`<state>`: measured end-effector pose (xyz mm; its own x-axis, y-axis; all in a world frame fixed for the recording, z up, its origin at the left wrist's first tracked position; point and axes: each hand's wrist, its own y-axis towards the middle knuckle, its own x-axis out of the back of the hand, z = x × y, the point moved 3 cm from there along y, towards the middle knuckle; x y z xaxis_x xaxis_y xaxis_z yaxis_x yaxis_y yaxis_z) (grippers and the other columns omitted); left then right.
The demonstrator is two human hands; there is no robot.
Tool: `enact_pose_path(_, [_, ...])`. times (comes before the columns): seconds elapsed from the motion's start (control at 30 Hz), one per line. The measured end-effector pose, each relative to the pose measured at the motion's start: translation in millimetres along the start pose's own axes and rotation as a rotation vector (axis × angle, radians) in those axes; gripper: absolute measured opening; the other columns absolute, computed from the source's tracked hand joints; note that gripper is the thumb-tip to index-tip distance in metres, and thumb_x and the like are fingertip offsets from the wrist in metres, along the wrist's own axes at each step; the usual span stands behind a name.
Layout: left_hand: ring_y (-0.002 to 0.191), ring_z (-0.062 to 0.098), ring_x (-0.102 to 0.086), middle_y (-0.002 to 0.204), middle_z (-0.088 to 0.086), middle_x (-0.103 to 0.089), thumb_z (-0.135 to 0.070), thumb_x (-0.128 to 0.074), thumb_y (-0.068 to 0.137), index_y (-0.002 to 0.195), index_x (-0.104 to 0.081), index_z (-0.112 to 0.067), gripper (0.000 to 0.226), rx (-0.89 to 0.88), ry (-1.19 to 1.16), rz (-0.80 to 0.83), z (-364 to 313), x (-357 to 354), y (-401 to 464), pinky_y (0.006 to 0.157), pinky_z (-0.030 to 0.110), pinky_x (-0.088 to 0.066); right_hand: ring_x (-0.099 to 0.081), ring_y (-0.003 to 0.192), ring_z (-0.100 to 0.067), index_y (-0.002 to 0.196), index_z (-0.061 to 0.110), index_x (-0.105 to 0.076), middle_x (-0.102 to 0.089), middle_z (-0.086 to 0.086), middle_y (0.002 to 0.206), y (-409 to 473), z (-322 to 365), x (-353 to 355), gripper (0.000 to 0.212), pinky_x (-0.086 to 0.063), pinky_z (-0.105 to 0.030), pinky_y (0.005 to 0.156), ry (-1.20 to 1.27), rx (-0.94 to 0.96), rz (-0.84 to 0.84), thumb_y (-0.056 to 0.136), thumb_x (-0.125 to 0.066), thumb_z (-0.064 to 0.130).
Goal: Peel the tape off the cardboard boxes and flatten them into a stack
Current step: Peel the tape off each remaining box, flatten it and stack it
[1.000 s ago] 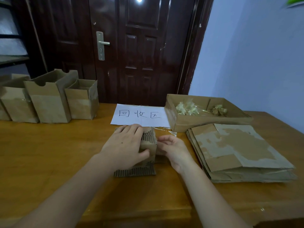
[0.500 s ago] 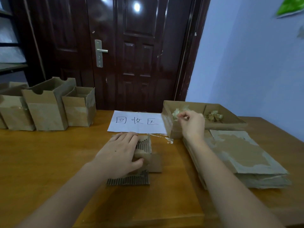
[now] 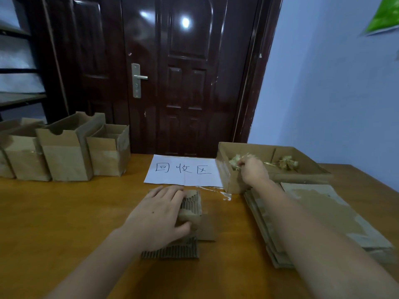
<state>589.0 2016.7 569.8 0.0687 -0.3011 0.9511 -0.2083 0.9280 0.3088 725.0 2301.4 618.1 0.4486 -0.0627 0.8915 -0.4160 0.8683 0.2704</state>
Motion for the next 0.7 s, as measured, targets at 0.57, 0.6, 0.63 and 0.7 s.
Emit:
enact_pose_path(0.57, [0.152,0.015,-0.027,0.164,0.001,-0.032,-0.077,-0.032,0.093,0.15,-0.029,-0.022,0.079,-0.037,-0.027,-0.012,0.4,5.3,-2.3,0.122,0.029,-0.004,-0.036,0.148,-0.016,0.153,0.018,-0.045,-0.041,0.001,0.16,-87.2,48.3,33.5,0.046,-0.025,-0.032,0.122,0.087,0.507,0.075,0.108,-0.043,0.027])
enact_pose_path(0.6, [0.154,0.015,-0.023,0.166,0.001,-0.029,-0.075,-0.034,0.095,0.15,-0.029,-0.022,0.077,-0.046,-0.03,-0.005,0.6,6.9,-2.6,0.123,0.03,-0.004,-0.03,0.15,-0.012,0.157,0.019,-0.039,-0.034,0.004,0.163,-99.4,59.2,32.4,0.052,-0.02,-0.029,0.123,0.102,0.57,0.149,0.107,-0.045,0.033])
enact_pose_path(0.63, [0.155,0.015,-0.021,0.167,0.001,-0.027,-0.074,-0.036,0.096,0.15,-0.031,-0.022,0.075,-0.053,-0.039,0.0,0.7,8.6,-2.9,0.123,0.031,-0.006,-0.024,0.152,-0.008,0.159,0.021,-0.033,-0.028,0.007,0.166,-111.6,69.2,30.5,0.06,-0.016,-0.026,0.123,0.123,0.618,0.229,0.104,-0.049,0.039])
enact_pose_path(0.7, [0.156,0.015,-0.019,0.168,-0.002,-0.027,-0.071,-0.042,0.097,0.152,-0.034,-0.025,0.072,-0.065,-0.064,0.001,1.5,12.6,-2.9,0.124,0.032,-0.009,-0.014,0.153,-0.002,0.162,0.026,-0.021,-0.017,0.012,0.169,-134.5,86.2,23.8,0.08,-0.013,-0.026,0.124,0.136,0.677,0.401,0.095,-0.055,0.053])
